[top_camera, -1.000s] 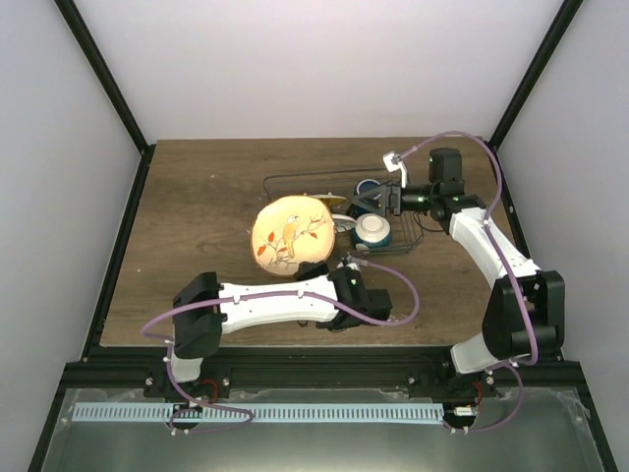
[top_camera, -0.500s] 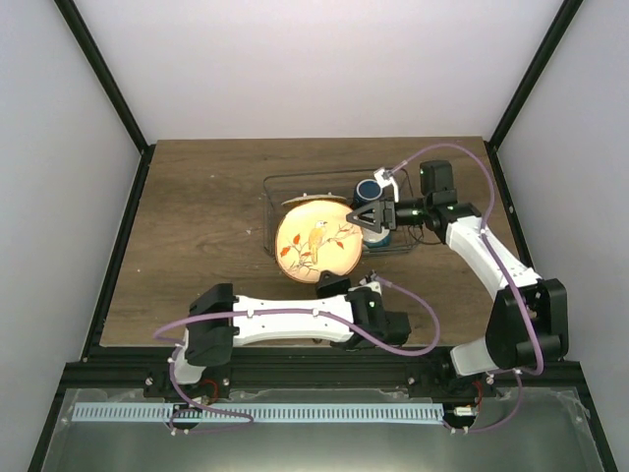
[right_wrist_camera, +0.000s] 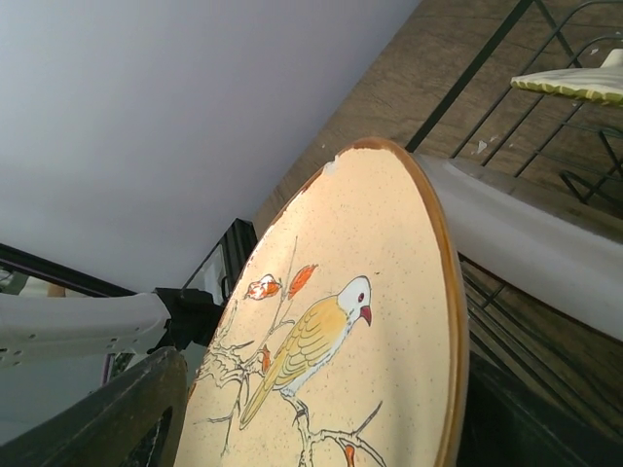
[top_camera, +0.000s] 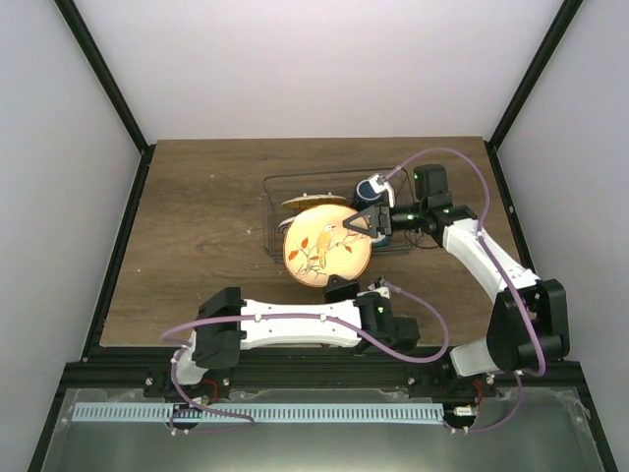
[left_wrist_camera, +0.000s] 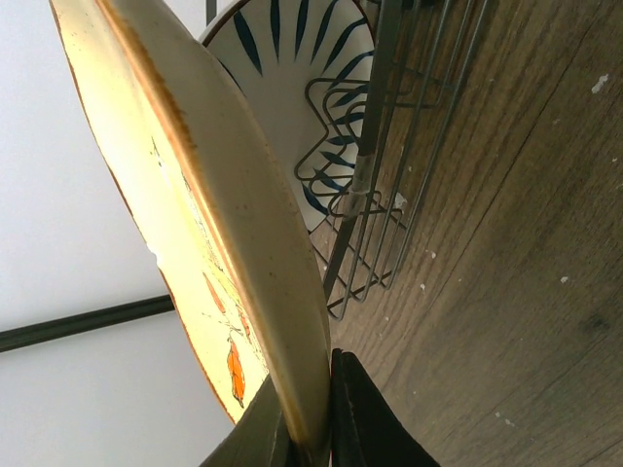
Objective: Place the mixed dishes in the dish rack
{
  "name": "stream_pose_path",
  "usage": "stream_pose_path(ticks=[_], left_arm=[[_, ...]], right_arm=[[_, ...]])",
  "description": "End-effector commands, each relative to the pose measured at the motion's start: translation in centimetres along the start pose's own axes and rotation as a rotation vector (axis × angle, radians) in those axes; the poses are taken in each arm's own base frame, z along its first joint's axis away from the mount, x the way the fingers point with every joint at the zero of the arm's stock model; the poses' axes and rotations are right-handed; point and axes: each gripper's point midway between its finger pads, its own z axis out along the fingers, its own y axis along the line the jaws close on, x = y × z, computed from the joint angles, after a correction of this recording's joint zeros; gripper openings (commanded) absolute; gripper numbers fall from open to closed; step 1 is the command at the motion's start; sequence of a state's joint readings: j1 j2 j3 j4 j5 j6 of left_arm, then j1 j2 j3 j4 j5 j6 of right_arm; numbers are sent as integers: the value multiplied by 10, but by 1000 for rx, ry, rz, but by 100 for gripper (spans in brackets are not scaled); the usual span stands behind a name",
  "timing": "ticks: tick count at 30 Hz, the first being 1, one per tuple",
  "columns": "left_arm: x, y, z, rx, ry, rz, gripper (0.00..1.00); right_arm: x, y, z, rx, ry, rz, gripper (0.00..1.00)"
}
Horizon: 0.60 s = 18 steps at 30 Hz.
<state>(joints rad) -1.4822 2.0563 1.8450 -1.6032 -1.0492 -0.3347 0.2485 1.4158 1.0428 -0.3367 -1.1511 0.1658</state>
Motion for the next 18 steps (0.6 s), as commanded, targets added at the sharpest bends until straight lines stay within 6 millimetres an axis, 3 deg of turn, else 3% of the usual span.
stream_pose_path(ticks=[1, 13, 16, 18], left_arm=[[-16, 25, -11, -113, -72, 5, 0], [-12, 30, -13, -116, -77, 3, 0], [-13, 30, -13, -117, -78, 3, 0], [-13, 29, -13, -119, -79, 3, 0]], right_arm=[[9, 21, 5, -67, 37, -22, 72], [38, 8, 6, -4, 62, 27, 71], [37, 5, 8, 1, 66, 29, 64], [36, 4, 9, -1, 68, 26, 52]])
